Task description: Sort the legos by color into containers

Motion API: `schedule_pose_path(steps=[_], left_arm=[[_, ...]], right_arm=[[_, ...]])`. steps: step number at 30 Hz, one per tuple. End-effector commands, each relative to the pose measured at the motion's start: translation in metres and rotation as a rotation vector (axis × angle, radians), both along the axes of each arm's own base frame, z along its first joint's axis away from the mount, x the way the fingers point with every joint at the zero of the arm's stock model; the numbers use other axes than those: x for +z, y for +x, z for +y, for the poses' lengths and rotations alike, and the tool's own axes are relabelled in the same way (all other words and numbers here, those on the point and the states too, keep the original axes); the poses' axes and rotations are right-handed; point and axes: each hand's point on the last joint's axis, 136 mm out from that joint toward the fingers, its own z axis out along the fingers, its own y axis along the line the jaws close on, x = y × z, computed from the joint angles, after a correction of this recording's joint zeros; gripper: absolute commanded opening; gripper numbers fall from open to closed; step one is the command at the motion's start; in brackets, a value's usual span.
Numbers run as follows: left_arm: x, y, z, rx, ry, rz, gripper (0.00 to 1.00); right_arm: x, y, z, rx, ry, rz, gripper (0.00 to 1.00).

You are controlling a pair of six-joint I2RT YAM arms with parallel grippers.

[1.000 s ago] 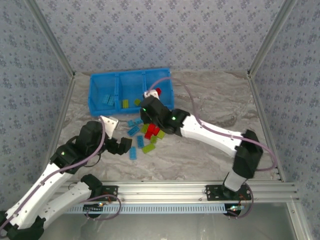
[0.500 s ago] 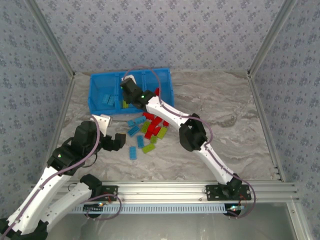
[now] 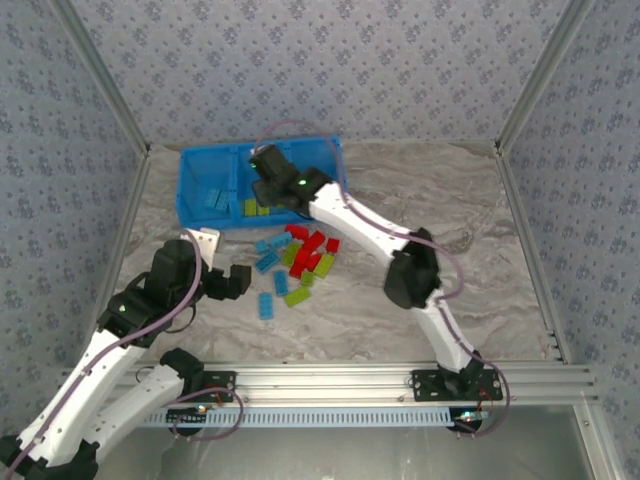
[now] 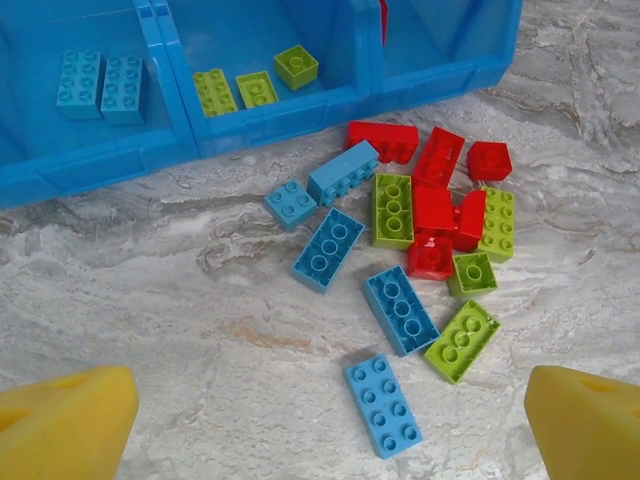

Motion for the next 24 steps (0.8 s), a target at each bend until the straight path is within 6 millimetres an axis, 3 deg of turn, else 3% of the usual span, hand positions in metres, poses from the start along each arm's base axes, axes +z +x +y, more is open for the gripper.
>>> schedule_pose_path(steps=[1,5,7,10,15,19,24], left_arm=[[0.005,0.007,-0.014,0.004,-0.09,0.029,0.99],[0.008,0.015,-0.025,-0.024,-0.081,0.053,0.99],[0.009,0.016,-0.033,-0.078,-0.076,0.051,0.99],[0.007,0.013,-0.046,-0.159,-0.094,0.054,0.99],[-0.007,0.008,-0.046,-0.18,-0.076,0.08,0.99],[-0.007,0.005,-0.047,-0.188,-0.079,0.078,0.99],[-0.007,0.004,-0.042,-0.169,-0.072,0.062,0.99]], right_arm=[[0.06,-0.045,-0.046,0.005,0.079,-0.023,0.55],[0.048,-0.079,-0.116,-0.12,0.151,0.006,0.59],[0.026,-0.091,-0.149,-0.188,0.182,0.045,0.6],[-0.019,-0.098,-0.174,-0.246,0.217,0.133,0.62],[-0.082,-0.099,-0.154,-0.188,0.291,0.362,0.64],[-0.124,-0.076,-0.147,-0.256,0.199,0.414,0.68],[-0.163,-0.047,-0.135,-0.304,0.127,0.445,0.69]])
